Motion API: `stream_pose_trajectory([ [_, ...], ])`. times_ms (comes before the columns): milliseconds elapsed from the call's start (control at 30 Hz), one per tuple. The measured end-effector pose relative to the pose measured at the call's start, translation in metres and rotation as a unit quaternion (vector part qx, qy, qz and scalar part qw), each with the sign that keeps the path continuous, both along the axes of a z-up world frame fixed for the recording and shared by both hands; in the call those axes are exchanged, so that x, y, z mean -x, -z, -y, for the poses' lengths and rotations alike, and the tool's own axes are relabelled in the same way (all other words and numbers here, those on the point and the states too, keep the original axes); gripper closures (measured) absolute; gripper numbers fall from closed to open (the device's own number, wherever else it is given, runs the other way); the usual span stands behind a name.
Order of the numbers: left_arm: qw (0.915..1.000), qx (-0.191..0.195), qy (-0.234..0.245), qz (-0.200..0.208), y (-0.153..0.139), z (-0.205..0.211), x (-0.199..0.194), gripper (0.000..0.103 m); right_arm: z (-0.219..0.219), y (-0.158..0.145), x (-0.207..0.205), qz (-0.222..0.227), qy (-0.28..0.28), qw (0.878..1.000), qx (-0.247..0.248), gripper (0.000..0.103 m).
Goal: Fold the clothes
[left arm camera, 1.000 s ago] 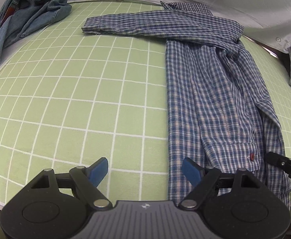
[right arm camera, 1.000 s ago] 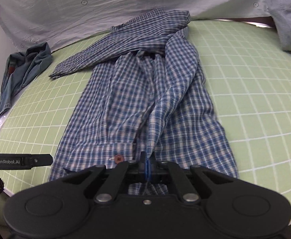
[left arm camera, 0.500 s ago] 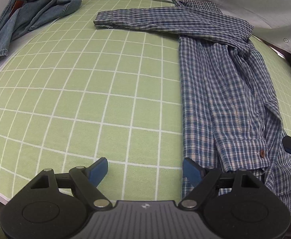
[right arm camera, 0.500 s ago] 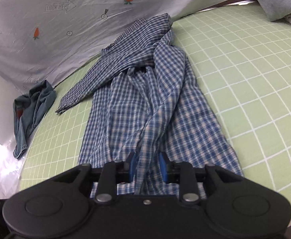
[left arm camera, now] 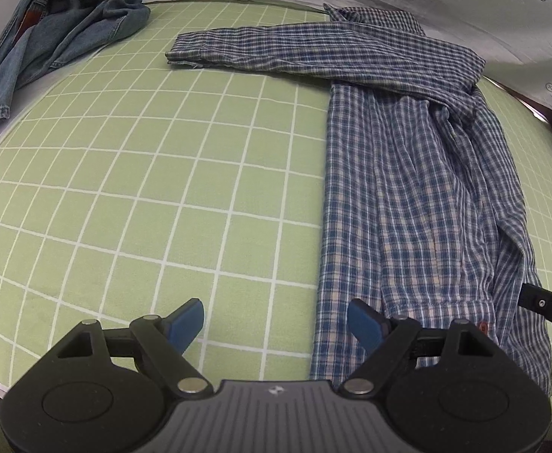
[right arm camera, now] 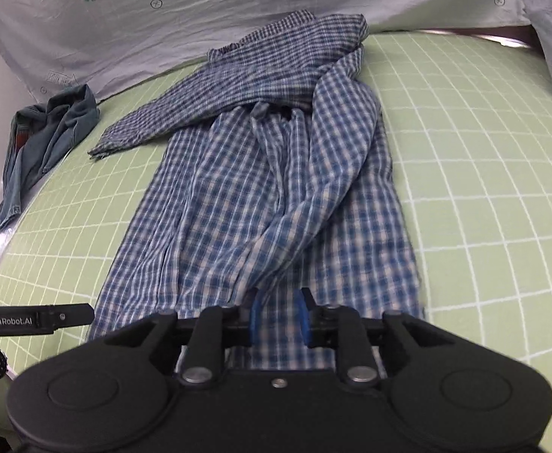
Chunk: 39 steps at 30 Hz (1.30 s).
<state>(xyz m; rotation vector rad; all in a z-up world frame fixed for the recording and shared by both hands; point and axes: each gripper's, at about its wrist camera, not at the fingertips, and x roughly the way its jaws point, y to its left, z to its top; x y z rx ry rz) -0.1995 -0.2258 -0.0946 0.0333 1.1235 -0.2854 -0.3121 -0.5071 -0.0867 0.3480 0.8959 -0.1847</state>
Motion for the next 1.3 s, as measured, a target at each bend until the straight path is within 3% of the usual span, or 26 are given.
stream_pose_trajectory([
  [200, 0.9996, 0.000, -0.025, 0.013, -0.012, 0.022, -0.021, 0.016, 0.032, -0.024, -0.029, 0.013, -0.016, 0.998, 0.054, 0.061],
  [300, 0.9992, -0.003, -0.028, 0.028, -0.018, 0.037, -0.037, 0.011, 0.040, -0.029, -0.054, 0.021, -0.030, 0.993, 0.109, 0.031],
  [367, 0.9990, -0.006, -0.032, 0.031, -0.017, 0.046, -0.051, 0.010, 0.040, -0.028, -0.074, 0.025, -0.043, 0.987, 0.153, 0.025],
  [533, 0.9974, -0.012, -0.058, 0.040, -0.013, 0.053, -0.095, 0.010, 0.036, -0.010, -0.136, 0.026, -0.079, 0.969, 0.234, 0.019],
  [800, 0.9869, -0.016, -0.157, 0.031, 0.002, 0.033, -0.187, 0.010, 0.035, 0.030, -0.208, -0.018, -0.137, 0.952, 0.274, 0.019],
  [1067, 0.9759, -0.016, -0.212, 0.051, 0.015, 0.016, -0.248, 0.010, 0.043, 0.027, -0.228, 0.018, -0.077, 0.954, 0.288, 0.018],
  [1300, 0.9705, -0.023, -0.232, 0.061, 0.022, 0.017, -0.272, 0.008, 0.054, 0.021, -0.250, 0.033, -0.047, 0.944, 0.325, 0.014],
])
